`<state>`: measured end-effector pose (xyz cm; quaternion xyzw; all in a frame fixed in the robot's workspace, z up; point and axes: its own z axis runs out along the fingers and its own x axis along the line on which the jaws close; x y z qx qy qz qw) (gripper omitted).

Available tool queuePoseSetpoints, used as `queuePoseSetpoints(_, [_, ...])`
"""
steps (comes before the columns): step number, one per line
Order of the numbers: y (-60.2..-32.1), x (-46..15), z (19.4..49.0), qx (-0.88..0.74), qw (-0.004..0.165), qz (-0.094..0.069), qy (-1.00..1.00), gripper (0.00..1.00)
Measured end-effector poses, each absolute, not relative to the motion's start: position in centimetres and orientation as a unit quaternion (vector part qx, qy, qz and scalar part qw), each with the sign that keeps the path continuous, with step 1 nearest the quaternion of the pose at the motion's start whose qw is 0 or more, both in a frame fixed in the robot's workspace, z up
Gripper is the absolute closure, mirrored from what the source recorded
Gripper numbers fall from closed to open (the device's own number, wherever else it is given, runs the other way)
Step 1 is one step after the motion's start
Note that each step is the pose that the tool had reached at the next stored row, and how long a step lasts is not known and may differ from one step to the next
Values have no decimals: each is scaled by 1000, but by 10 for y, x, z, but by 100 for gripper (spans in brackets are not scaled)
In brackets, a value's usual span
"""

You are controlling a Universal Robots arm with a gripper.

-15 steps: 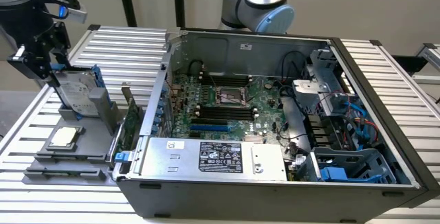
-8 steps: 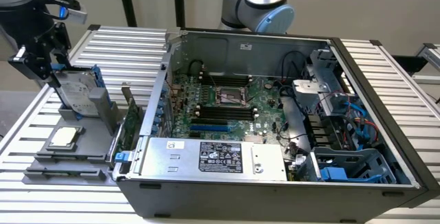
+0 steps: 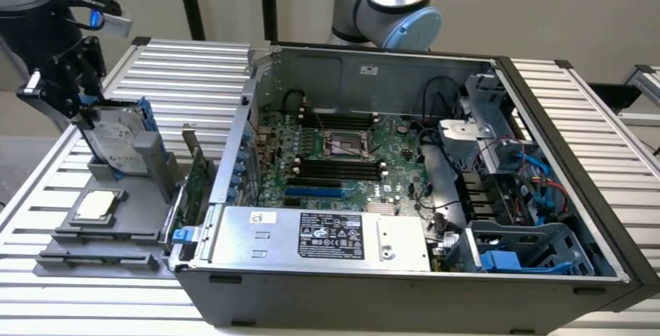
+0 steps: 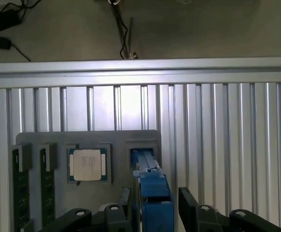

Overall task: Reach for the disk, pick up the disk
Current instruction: 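Pick up the disk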

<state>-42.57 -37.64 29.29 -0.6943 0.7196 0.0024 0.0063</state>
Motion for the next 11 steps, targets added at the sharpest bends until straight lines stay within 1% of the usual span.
queuePoseSetpoints(2, [-376,-426,293,-695,6,2,719,49])
queuePoseSetpoints(3, [-376,-426,293,-695,6,2,719,55])
queuePoseSetpoints(8, [-376,-426,292,-698,6,2,716,55])
queuePoseSetpoints(9, [-376,-426,292,-699,6,3,715,58])
queuePoseSetpoints(11, [-376,-425,292,-700,6,3,715,58])
